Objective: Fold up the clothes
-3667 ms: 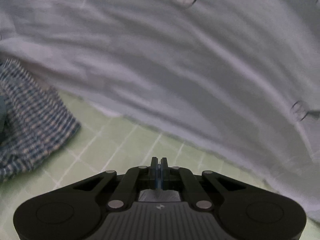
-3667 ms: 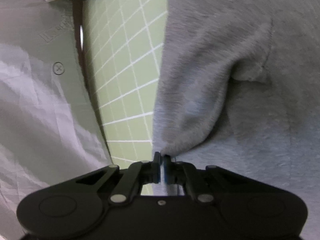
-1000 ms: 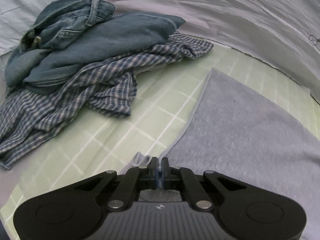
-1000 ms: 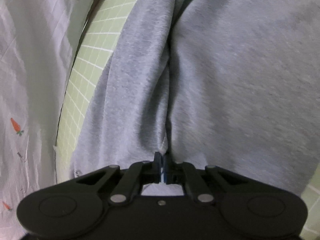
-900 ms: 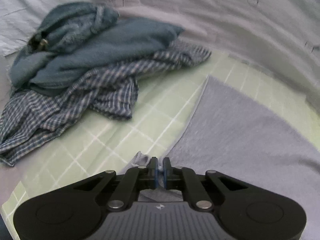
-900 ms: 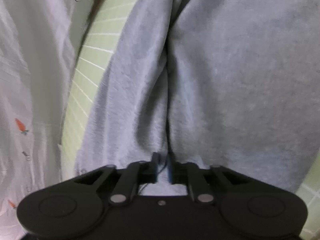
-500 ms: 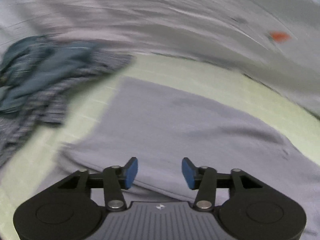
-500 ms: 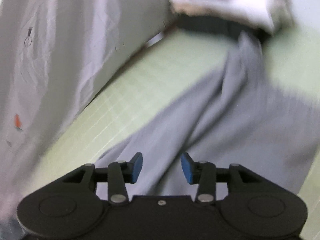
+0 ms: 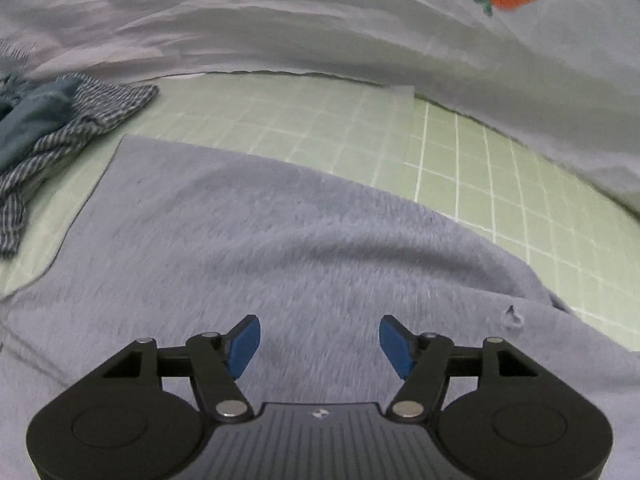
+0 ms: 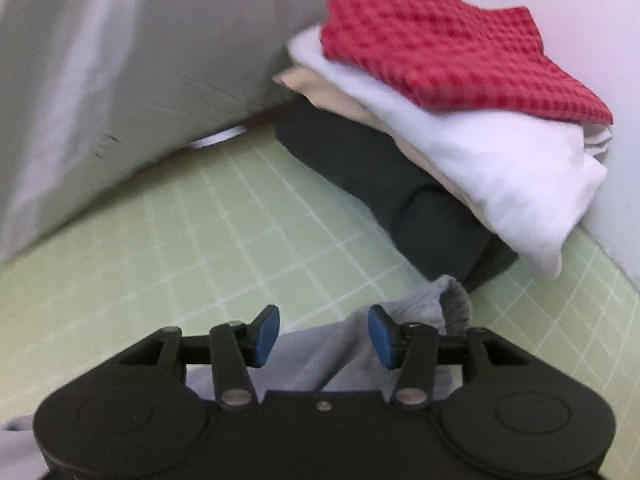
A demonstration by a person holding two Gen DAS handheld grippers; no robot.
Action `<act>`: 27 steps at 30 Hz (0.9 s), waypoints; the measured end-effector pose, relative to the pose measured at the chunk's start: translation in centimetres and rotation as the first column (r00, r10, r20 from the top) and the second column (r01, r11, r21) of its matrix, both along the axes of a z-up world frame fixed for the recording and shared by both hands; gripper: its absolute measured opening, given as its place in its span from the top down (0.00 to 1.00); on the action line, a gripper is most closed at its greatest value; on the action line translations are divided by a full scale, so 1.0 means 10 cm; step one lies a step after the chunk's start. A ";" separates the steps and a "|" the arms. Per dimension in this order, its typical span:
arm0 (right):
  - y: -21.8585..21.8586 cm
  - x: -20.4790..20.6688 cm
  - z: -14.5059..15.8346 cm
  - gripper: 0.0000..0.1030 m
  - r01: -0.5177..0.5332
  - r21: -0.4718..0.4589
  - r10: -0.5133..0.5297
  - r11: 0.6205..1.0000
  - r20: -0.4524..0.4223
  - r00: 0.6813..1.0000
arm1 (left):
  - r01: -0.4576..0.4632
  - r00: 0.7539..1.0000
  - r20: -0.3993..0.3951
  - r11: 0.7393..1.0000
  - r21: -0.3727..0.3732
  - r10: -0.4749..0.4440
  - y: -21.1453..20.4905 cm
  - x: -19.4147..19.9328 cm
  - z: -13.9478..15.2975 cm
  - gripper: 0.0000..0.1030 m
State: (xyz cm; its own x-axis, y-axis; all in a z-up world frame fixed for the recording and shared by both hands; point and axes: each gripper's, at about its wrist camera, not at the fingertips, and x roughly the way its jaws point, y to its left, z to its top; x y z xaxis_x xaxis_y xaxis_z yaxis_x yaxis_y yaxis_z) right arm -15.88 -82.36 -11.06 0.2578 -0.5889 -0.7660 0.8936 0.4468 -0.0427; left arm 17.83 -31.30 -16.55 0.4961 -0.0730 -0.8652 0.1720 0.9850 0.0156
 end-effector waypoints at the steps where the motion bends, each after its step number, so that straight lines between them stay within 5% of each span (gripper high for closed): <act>1: -0.01 0.00 -0.04 0.50 0.009 -0.005 -0.009 1.000 -0.025 1.000 | -0.003 1.000 -0.005 1.000 0.012 0.003 -0.03 0.00 0.00 0.34; 3: 0.06 -0.03 -0.09 0.46 0.031 -0.052 -0.035 0.998 -0.081 0.996 | -0.002 1.000 -0.014 1.000 0.001 0.002 -0.06 -0.04 0.00 0.28; 7: 0.24 -0.09 -0.18 0.18 0.072 -0.155 -0.101 0.985 -0.193 0.976 | 0.039 0.998 -0.054 0.999 0.038 -0.037 -0.17 -0.13 -0.10 0.27; 9: 0.26 -0.16 -0.23 0.17 0.087 -0.134 -0.111 0.987 -0.185 0.976 | 0.057 0.997 -0.060 0.997 0.052 -0.054 -0.19 -0.20 -0.13 0.27; 12: 0.25 -0.34 -0.30 0.29 0.118 -0.035 -0.121 0.992 -0.095 0.988 | 0.075 0.996 -0.051 0.995 0.062 -0.072 -0.18 -0.34 -0.15 0.26; 14: 0.26 -0.50 -0.32 0.57 0.121 0.043 -0.121 0.992 0.019 0.992 | 0.087 0.995 -0.046 0.994 0.069 -0.084 -0.17 -0.44 -0.16 0.24; 17: 0.39 -0.64 -0.29 0.76 0.080 0.049 -0.083 0.996 0.049 0.995 | 0.105 0.994 -0.038 0.991 0.080 -0.102 -0.16 -0.58 -0.18 0.23; 22: 0.62 -1.04 -0.27 0.76 0.074 0.055 -0.074 0.996 0.001 0.997 | 0.104 0.994 -0.035 0.992 0.077 -0.101 -0.10 -0.78 -0.21 0.15; 27: 0.68 -1.21 -0.19 0.57 0.022 0.041 -0.021 0.999 -0.013 1.000 | 0.049 0.998 -0.047 0.997 0.051 -0.047 -0.01 -0.82 -0.24 0.07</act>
